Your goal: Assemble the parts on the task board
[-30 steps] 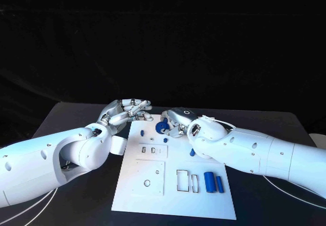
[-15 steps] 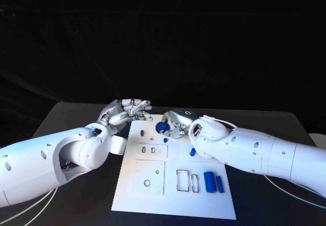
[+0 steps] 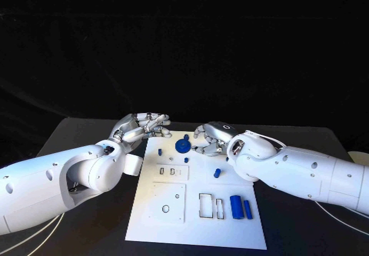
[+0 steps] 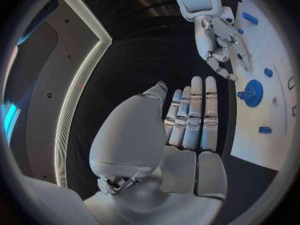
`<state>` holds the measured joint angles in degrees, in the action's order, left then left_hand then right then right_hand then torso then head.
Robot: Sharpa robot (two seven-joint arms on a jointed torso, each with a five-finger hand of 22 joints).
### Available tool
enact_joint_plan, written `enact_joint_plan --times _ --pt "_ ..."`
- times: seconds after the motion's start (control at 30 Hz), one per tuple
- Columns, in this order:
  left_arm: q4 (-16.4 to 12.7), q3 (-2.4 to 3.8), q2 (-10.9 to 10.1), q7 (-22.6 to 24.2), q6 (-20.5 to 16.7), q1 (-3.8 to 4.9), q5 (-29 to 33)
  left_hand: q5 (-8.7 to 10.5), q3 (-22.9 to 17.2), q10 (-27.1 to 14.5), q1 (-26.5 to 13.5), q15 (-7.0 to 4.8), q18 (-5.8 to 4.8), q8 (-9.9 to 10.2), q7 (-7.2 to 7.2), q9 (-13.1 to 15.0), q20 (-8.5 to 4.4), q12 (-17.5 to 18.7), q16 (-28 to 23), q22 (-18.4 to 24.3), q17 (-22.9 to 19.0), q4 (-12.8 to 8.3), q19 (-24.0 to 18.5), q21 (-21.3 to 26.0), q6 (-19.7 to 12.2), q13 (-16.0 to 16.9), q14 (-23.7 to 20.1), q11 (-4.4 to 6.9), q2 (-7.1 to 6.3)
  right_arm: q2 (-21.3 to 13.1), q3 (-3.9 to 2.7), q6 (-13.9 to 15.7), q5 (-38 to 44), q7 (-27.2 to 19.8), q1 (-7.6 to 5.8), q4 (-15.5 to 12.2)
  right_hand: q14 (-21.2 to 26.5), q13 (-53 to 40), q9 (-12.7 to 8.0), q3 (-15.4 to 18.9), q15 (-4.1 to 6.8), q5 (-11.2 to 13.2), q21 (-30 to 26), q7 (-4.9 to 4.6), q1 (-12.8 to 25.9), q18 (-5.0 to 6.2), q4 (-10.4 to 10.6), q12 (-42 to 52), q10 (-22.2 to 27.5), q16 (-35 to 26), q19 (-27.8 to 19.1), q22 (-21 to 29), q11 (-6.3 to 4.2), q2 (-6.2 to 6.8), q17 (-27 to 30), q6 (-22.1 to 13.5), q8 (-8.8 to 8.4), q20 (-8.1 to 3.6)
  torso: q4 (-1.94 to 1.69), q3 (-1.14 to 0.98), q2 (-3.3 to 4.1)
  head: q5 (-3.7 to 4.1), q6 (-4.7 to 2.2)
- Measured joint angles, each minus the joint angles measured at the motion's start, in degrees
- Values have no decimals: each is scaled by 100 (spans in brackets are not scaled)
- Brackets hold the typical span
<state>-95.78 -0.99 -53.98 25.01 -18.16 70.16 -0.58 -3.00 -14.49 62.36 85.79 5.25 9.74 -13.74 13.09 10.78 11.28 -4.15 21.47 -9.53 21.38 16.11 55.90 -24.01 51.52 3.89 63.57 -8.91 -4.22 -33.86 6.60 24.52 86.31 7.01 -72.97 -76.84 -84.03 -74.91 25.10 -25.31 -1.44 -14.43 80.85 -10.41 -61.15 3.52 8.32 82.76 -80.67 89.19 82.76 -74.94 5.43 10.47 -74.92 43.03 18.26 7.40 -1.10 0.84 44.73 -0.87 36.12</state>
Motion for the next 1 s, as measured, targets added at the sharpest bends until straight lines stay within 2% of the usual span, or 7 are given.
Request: enact_joint_plan --times 0.23,0.43,0.5,0.6,0.7,0.87,1.0 --pt "38 0 -13 0 -1 0 1 0 0 0 -4 0 0 0 0 1 0 0 0 0 4 0 0 0 0 0 0 0 -4 -687 -42 201 -279 -156 -137 -548 0 0 -10 -36 0 -33 0 26 -102 0 -36 0 -12 0 0 1 12 -82 0 29 0 0 51 -31 -34 -14 -15" --pt "73 0 0 -1 -1 -1 6 0 0 0 -31 0 0 0 0 5 0 0 0 1 16 0 0 0 0 0 0 0 -31 -1378 -60 208 -1100 -587 -260 -733 0 0 -32 -207 1 60 -254 24 -684 0 -391 -45 14 -33 -176 1 -11 -77 0 187 -66 -33 112 -51 -85 1 0" --pt "79 0 7 -1 -1 -1 7 0 0 0 -31 0 0 0 0 5 0 0 0 1 16 0 0 0 0 0 0 0 -31 -1520 -60 155 -1353 -728 -267 -715 0 0 -40 -229 0 116 -271 7 -784 0 -473 -45 45 -33 -175 1 -15 -49 1 214 -81 -32 127 -54 -94 20 2" --pt "81 0 14 -1 1 -3 9 0 0 0 -31 0 0 0 0 5 0 0 0 1 16 0 0 0 0 0 0 0 -31 -1752 -59 -3 -1802 -1021 -257 -610 0 0 -56 -251 0 247 -271 49 -919 1 -606 -45 53 -33 -176 1 -9 9 1 253 -115 -32 155 -63 -111 58 3" --pt "81 -1 15 0 4 -4 11 0 0 0 -31 0 0 0 0 5 0 0 0 1 21 0 0 0 0 0 0 0 -30 -1907 -55 -157 -2118 -1269 -191 -457 16 0 -77 -243 29 314 -271 57 -979 0 -672 -70 81 -33 -175 1 -36 59 1 261 -178 -32 178 -76 -126 87 13" --pt "84 -1 13 4 9 -8 14 0 0 0 -30 0 0 -1 0 5 0 0 0 1 21 0 0 0 0 0 0 0 -30 -1975 -51 -336 -2392 -1546 -81 -183 1 1 -101 -257 45 314 -271 86 -1052 0 -741 -69 84 -33 -196 2 -39 72 1 232 -239 -53 205 -97 -142 96 30" --pt "87 -1 13 5 15 -13 16 0 0 0 -30 0 0 -1 0 4 0 0 0 1 21 0 0 0 0 0 0 0 -30 -1933 -52 -428 -2490 -1678 9 24 1 1 -120 -273 45 314 -293 49 -1079 0 -776 -69 84 -33 -195 2 -39 75 1 189 -289 -53 213 -109 -144 88 48"
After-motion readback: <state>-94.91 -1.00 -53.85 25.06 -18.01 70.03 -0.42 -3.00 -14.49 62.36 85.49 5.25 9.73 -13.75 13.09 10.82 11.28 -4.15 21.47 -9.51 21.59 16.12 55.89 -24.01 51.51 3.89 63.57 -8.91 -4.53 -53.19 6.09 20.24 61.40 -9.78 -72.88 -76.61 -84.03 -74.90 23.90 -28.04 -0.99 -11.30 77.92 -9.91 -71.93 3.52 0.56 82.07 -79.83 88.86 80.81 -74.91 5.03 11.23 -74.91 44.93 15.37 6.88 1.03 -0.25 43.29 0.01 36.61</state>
